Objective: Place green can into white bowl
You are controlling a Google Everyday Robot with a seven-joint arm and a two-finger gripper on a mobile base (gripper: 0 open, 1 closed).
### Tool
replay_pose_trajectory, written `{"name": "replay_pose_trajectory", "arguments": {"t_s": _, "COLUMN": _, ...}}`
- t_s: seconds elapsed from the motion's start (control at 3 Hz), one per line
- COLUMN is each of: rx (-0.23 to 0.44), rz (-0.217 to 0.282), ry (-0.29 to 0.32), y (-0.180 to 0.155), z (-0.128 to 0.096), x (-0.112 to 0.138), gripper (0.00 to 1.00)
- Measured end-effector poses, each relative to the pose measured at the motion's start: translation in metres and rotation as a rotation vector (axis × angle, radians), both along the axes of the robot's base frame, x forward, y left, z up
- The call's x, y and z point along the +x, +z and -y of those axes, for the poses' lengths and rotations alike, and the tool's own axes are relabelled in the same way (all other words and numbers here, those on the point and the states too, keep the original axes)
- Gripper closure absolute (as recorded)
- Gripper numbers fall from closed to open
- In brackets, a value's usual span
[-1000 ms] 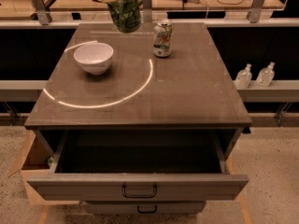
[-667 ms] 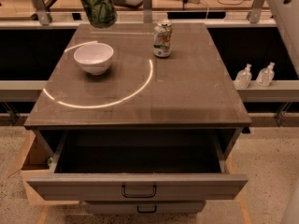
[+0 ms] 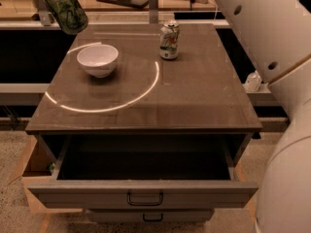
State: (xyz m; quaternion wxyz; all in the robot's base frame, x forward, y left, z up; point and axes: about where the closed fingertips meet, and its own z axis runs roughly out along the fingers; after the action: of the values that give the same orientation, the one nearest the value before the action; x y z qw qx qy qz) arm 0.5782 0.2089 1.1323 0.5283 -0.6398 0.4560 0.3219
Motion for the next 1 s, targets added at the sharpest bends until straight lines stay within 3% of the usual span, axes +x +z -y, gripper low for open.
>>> {"name": "replay_pose_trajectory", "arguments": {"t_s": 0.67, "rx": 0.015, "rz": 0.057, "ry": -0.013, "y": -0.054, "z": -0.059, "x": 0.047, "gripper": 1.0}}
{"name": "replay_pose_trajectory", "arguments": {"t_s": 1.0, "rx": -0.019, "rz": 0.048, "ry": -0.052, "y": -0.09, "z": -0.055, "x": 0.075, "gripper": 1.0}}
